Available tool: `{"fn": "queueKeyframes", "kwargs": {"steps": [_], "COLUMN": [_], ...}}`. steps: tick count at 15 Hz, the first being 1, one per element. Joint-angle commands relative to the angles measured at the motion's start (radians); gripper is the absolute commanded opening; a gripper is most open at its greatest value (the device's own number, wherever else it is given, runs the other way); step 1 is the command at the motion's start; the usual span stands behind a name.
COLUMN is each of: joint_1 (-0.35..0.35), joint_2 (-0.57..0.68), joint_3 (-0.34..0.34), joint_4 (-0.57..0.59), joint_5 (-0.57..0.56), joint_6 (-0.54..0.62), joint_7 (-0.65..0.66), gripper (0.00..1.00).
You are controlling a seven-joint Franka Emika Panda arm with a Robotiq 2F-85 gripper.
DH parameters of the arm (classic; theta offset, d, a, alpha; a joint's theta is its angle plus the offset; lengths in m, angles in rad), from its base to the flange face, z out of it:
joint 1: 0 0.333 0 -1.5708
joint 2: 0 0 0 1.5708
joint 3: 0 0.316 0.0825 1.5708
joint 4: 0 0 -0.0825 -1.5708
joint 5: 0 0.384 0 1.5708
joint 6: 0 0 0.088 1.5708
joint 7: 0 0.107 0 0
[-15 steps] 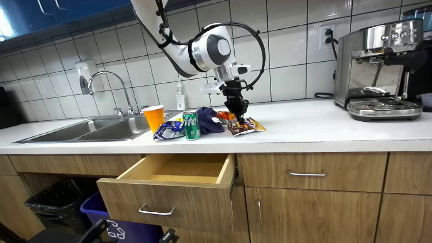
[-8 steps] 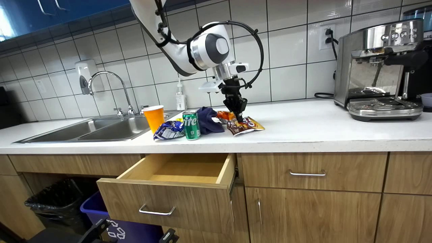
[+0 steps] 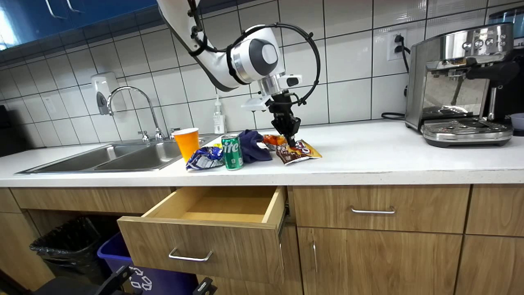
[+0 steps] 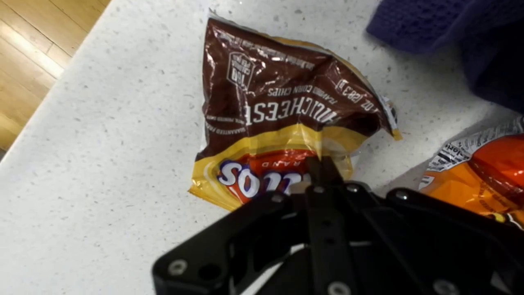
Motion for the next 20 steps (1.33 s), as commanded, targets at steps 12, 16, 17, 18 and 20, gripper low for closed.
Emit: {"fn": "queueKeyframes", "kwargs": {"steps": [12, 16, 17, 18, 20], "joint_1": [0.045, 0.047, 0.047, 0.047, 0.047], "joint_2": [-0.198, -0.261, -0.276, -0.294, -0.323], "joint_3": [-0.003, 0.002, 0.004, 0.005, 0.01], "joint_4": [-0.186, -0.272, -0.293, -0.316, -0.357], "joint_5": [-0.075, -0.101, -0.108, -0.113, -0.124], "joint_6": [-0.063, -0.053, -0.052, -0.051, -0.05], "joint_7": [-0.083, -0.085, -0.085, -0.084, -0.084], "gripper": [0.0, 0.0, 0.0, 0.0, 0.0]}}
